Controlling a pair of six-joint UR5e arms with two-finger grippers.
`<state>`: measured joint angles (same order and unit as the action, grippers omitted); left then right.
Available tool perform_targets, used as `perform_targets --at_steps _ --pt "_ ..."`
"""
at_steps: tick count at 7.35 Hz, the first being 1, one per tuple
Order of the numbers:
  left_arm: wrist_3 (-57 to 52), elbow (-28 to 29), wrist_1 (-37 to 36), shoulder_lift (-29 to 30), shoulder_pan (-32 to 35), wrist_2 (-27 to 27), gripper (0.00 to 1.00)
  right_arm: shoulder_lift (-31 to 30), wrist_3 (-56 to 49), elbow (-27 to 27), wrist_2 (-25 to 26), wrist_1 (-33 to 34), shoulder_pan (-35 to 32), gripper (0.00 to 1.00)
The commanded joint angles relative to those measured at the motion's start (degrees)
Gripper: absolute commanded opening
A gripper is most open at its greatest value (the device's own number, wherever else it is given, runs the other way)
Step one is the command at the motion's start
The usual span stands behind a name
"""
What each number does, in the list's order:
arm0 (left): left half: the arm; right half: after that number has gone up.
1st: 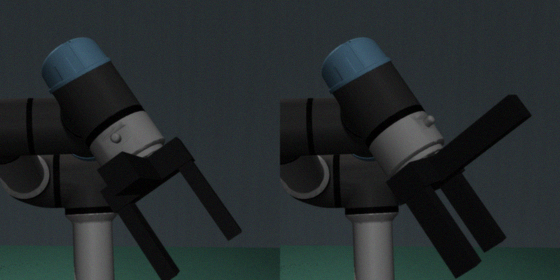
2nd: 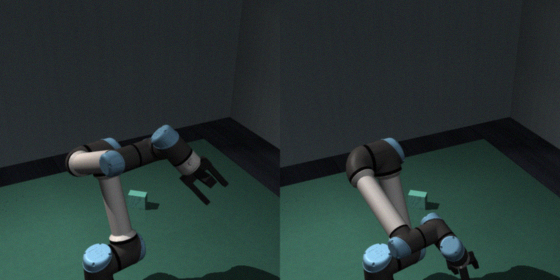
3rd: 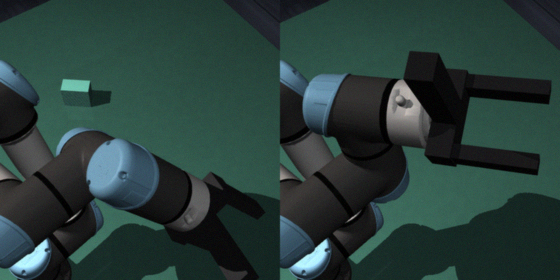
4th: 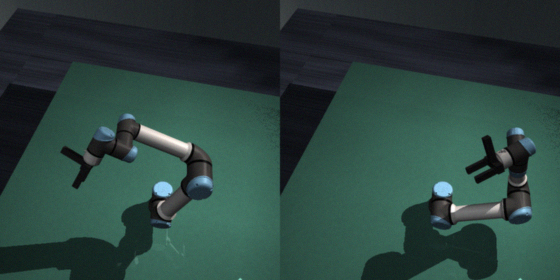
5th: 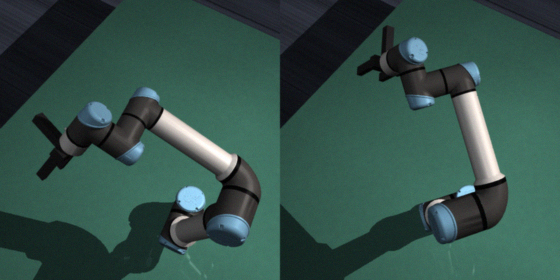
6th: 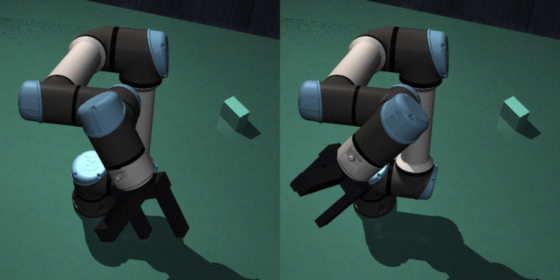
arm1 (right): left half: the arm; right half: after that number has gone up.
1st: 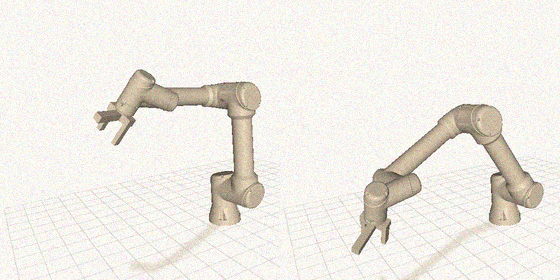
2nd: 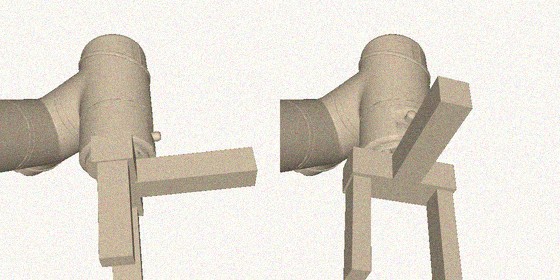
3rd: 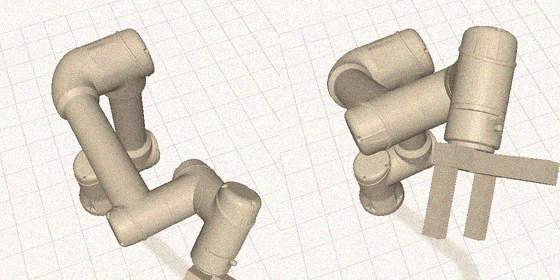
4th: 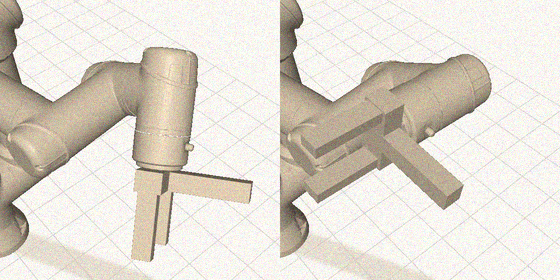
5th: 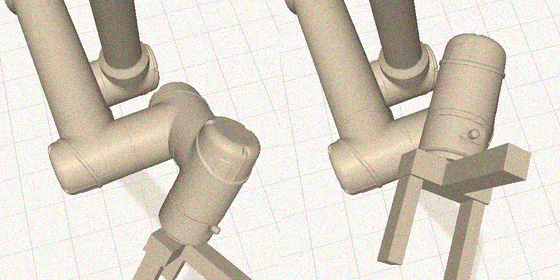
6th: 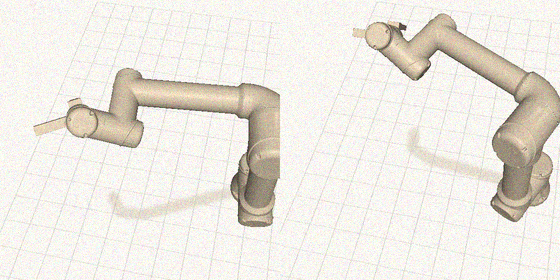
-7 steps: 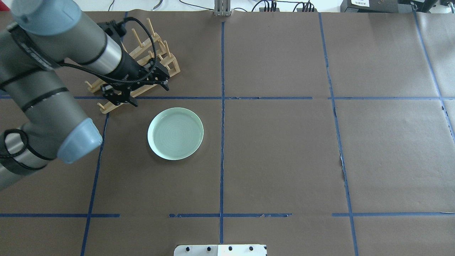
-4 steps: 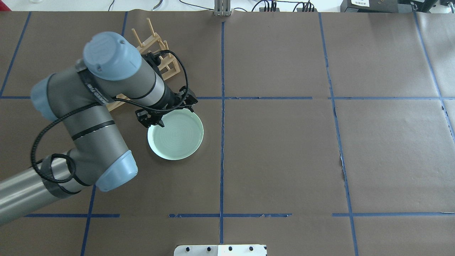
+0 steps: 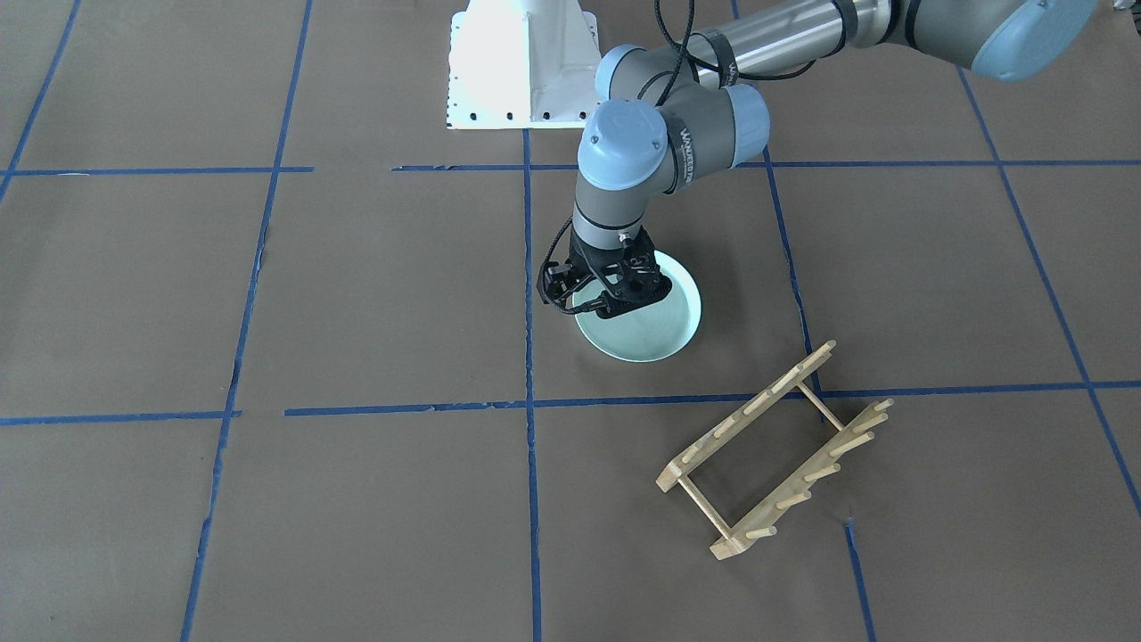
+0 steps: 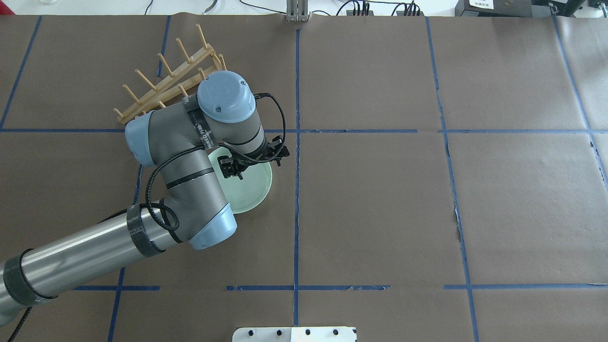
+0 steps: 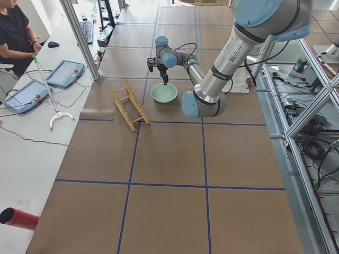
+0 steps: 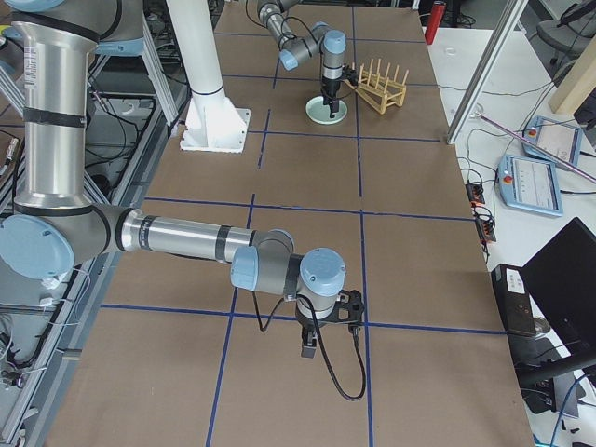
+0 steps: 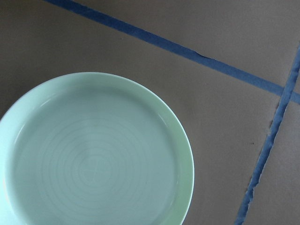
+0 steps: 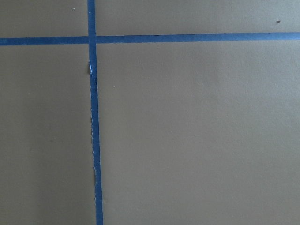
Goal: Place plate on rack
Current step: 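Lower the left gripper and close it on the plate's edge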
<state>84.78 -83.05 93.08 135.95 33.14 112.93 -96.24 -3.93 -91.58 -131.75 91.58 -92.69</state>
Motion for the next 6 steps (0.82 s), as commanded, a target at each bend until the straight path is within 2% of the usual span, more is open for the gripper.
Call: perform_targets --at_steps 1,6 --pt "-2.2 2.5 0.0 1.0 0.0 -0.2 1.00 0.0 0.1 0.0 0.0 0.0 0.0 1.00" --pt "-2.3 7.5 2.6 2.7 -0.7 -1.7 0.93 0.0 0.0 0.0 0.0 0.0 0.1 1.00"
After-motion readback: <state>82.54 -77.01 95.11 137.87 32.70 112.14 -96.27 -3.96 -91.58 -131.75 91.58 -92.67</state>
